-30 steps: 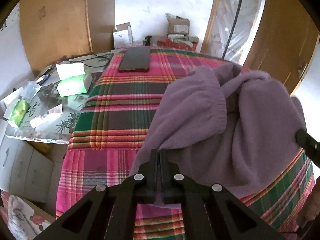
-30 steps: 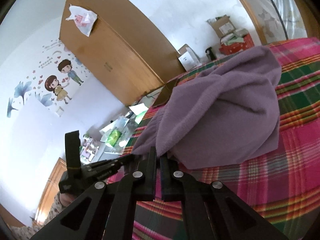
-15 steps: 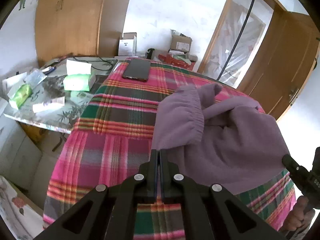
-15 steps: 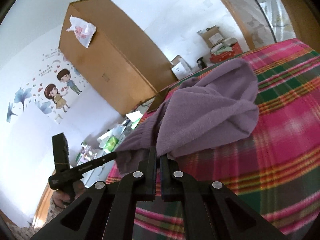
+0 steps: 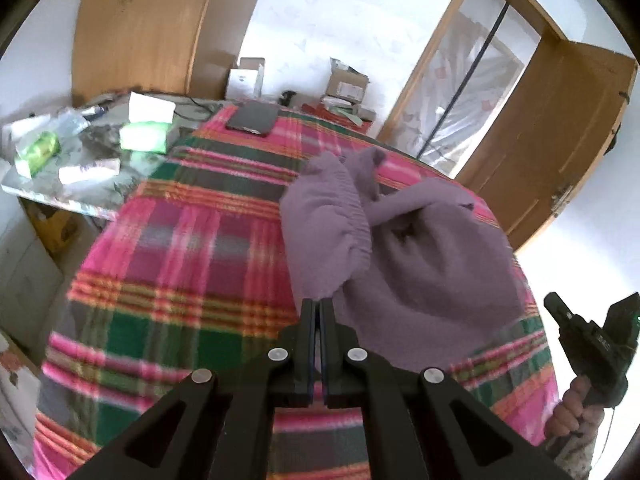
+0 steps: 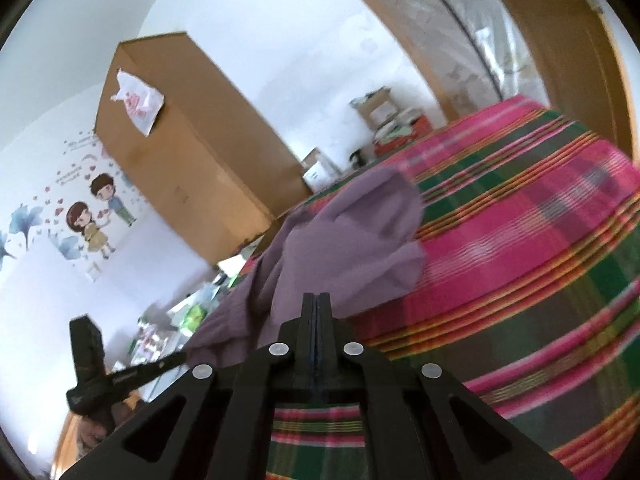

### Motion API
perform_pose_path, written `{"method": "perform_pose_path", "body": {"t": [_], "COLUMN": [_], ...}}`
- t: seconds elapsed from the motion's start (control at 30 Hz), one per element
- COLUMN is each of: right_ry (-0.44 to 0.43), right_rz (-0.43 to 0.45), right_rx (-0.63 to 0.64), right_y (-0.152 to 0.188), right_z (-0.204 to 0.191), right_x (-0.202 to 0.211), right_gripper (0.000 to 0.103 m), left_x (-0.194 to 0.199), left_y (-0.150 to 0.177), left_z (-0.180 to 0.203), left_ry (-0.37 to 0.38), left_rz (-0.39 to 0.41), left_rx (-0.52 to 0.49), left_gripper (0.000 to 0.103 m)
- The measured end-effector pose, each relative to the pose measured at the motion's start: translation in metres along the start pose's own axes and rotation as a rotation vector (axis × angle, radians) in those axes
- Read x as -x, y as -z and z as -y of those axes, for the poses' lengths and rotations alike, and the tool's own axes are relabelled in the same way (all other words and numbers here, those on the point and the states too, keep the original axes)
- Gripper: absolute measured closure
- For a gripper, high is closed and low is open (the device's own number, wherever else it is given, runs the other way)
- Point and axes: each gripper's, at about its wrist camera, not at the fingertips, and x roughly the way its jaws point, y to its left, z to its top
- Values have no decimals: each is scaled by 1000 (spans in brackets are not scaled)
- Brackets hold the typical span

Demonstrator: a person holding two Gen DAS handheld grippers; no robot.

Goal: Fold clothes
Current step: 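Regrasp the fleece with the right gripper while the left gripper holds its cuff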

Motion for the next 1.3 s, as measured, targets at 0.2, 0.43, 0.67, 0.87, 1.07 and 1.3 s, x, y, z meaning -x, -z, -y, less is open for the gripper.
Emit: {"method": "perform_pose_path", "body": {"t": [0.2, 0.43, 0.67, 0.87, 1.07, 1.3], "right_ry": [9, -29, -116, -239, -275, -274], "right_rz": [-37, -133, -293, -429, -484, -486], "right_rx": [-11, 49, 58, -13, -110, -179], "right_y": [3, 19, 38, 47, 53, 51], "right_z": [7, -16, -39, -56, -62, -67], "right_x": [1, -29, -85, -144, -186, -208], "right_gripper": [101, 98, 92, 65, 61, 53], "left_x": [4, 9, -5, -13, -20, -26], "left_y": [6, 8, 6, 10, 8, 6], "left_z": [-4, 4, -9, -19, -27, -40], "left_ry": [-56, -132, -105, -87, -77, -62], "left_rz": [12, 41, -3, -30, -45, -65], "left_rx": [-6, -69, -35, -12, -7, 12], "left_gripper": [101, 98, 95, 93, 93, 93]}}
